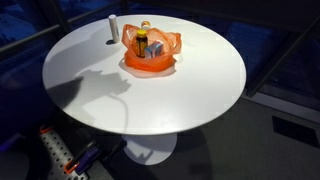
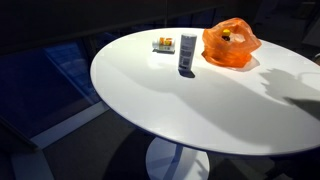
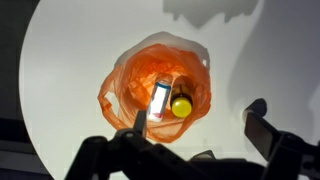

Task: Put the yellow and black container in the orange plastic bag

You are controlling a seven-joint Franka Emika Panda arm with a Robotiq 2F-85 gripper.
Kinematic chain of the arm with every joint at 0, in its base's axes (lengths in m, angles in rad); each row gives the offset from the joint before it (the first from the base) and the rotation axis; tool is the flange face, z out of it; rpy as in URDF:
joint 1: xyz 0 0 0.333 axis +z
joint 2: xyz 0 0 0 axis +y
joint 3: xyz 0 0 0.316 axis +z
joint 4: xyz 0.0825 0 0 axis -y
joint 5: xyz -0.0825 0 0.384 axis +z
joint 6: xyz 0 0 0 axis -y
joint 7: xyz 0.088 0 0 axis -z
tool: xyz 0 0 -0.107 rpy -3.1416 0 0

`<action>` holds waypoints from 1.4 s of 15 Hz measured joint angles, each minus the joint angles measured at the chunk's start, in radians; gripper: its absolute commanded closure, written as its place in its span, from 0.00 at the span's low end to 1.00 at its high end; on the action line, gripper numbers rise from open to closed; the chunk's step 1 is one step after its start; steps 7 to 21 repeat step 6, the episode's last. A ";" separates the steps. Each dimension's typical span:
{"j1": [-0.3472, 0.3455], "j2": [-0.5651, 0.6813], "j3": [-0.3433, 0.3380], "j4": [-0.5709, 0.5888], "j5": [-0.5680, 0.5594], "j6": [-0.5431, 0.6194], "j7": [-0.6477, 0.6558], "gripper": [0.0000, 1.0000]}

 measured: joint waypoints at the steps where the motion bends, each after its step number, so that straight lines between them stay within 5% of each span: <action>1: 0.000 -0.010 0.000 0.008 -0.009 -0.014 0.011 0.00; 21: 0.000 -0.041 -0.002 0.028 -0.025 -0.068 0.031 0.00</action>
